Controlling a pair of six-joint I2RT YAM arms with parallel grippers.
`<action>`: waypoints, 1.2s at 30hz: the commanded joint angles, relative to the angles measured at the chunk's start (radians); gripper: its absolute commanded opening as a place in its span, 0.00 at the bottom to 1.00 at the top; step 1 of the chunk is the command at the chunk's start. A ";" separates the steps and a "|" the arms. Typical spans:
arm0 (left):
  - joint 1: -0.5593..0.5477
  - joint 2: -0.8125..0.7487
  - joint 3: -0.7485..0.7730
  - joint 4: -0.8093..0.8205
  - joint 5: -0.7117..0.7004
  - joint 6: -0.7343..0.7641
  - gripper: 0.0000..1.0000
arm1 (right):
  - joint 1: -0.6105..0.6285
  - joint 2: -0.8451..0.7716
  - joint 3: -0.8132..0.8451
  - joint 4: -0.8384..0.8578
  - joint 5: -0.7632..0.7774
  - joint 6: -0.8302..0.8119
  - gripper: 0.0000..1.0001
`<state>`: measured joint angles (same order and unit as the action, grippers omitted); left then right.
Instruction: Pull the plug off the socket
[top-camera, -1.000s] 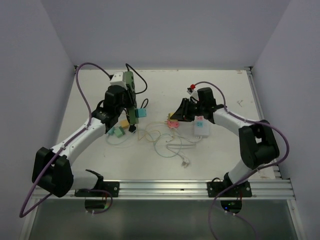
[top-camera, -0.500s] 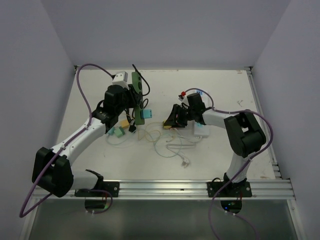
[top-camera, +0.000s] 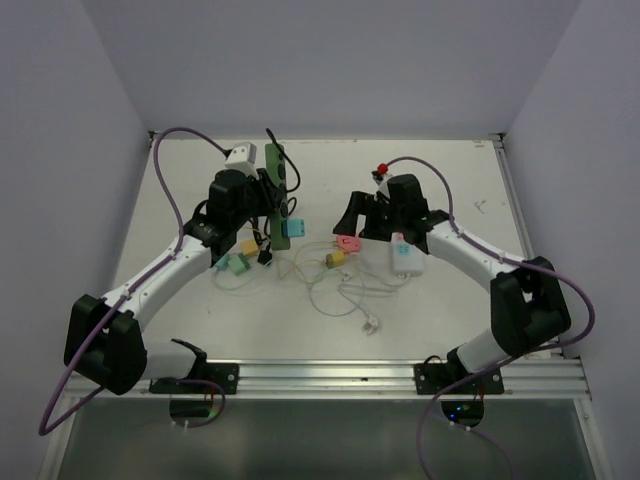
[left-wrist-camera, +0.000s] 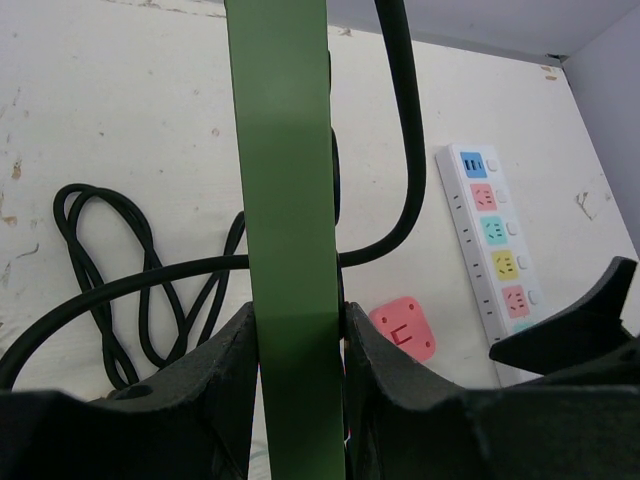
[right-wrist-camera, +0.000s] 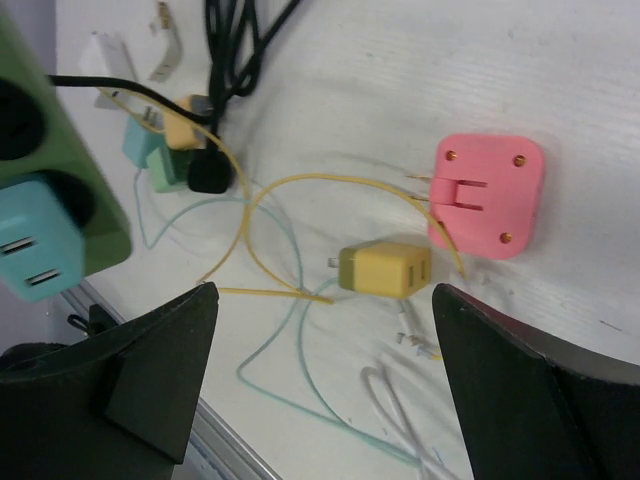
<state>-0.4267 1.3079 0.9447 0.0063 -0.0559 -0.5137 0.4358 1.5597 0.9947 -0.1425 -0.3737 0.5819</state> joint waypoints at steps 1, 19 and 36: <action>-0.003 -0.053 0.031 0.129 0.011 -0.016 0.00 | 0.061 -0.093 0.044 -0.005 0.036 -0.051 0.92; -0.017 -0.070 0.019 0.159 0.039 -0.036 0.00 | 0.228 0.016 0.166 0.279 -0.076 0.110 0.92; -0.017 -0.055 -0.034 0.150 -0.067 0.052 0.00 | 0.261 0.022 0.174 0.207 -0.036 0.056 0.00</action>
<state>-0.4416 1.2789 0.9169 0.0723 -0.0456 -0.5282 0.6964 1.6463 1.1404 0.0834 -0.4538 0.6846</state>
